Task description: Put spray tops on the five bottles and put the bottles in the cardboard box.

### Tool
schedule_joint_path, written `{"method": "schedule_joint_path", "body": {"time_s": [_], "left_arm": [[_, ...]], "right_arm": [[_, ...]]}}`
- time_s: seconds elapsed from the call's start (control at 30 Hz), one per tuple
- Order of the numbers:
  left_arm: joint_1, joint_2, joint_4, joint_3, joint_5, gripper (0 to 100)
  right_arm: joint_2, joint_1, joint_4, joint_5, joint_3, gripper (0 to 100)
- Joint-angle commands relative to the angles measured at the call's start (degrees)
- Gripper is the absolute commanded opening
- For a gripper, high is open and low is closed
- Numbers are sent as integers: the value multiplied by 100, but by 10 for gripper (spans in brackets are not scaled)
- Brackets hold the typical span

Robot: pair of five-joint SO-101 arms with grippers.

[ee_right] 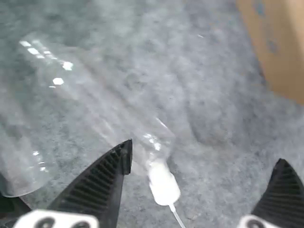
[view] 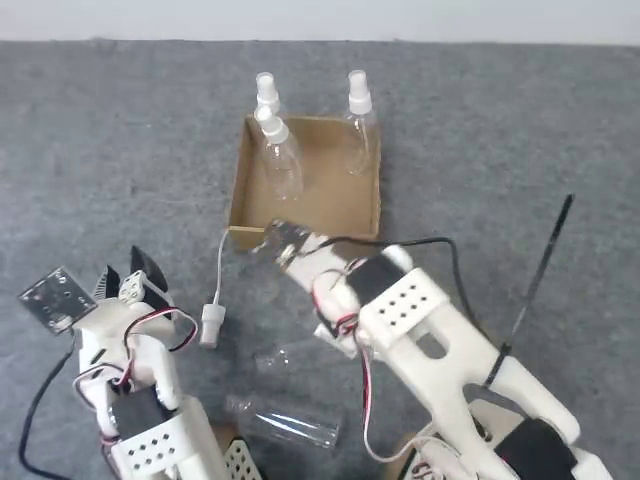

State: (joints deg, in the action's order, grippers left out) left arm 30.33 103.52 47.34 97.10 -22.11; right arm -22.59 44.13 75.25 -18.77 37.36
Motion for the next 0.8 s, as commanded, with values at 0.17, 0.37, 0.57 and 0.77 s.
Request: {"method": "schedule_joint_path", "body": {"time_s": [0.17, 0.37, 0.57, 0.77], "left_arm": [[35, 79, -158, -57, 35, 148], [35, 79, -158, -57, 35, 148], [35, 79, -158, -57, 35, 148], [35, 79, -149, -57, 35, 148]], "right_arm": [[-312, 971, -171, -70, -18, 385], [-207, 1226, -857, -70, 510, 385], [637, 1270, -1376, -79, 571, 385], [1297, 1130, -1543, -88, 554, 383]]}}
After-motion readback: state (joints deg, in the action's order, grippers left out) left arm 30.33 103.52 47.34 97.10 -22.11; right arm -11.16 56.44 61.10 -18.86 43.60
